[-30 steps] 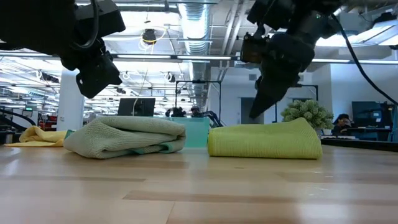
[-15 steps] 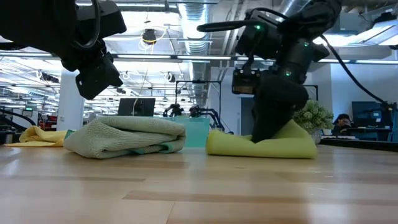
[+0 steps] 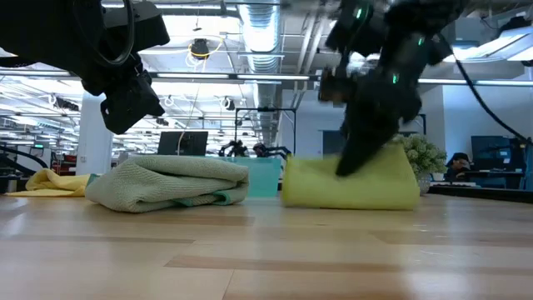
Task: Fold microfiber towels
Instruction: Put the light green microfiber cloth into the green bin
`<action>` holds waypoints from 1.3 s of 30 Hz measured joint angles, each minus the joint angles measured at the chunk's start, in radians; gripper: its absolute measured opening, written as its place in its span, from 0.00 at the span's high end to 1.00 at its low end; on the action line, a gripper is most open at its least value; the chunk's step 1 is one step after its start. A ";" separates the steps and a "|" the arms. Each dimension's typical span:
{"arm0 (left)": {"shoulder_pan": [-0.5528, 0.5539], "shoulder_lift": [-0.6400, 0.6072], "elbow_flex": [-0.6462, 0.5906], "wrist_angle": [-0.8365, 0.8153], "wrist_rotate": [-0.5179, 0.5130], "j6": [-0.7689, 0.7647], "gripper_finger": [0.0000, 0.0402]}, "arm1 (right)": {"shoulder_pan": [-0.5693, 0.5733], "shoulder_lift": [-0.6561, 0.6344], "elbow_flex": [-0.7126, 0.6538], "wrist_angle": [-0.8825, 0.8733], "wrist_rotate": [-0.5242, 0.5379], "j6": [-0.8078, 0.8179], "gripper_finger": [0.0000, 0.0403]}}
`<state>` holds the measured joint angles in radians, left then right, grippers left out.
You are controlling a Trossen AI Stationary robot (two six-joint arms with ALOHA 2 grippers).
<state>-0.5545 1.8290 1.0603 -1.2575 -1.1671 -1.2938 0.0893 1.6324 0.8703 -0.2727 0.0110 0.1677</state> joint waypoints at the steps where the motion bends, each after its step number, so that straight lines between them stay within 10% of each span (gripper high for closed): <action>1: 0.000 0.000 0.000 0.000 0.001 0.000 1.00 | 0.002 -0.021 0.000 -0.007 0.002 -0.010 0.94; 21: -0.016 0.000 0.000 -0.181 0.048 -0.140 1.00 | -0.046 -0.273 0.102 0.018 0.092 -0.197 0.96; 39: -0.072 0.001 -0.100 -0.296 -0.024 -0.447 1.00 | -0.520 0.393 0.859 -0.106 -0.133 -0.691 0.94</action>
<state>-0.6266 1.8297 0.9599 -1.5535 -1.1908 -1.7408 -0.4312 2.0255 1.7295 -0.3792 -0.1220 -0.5228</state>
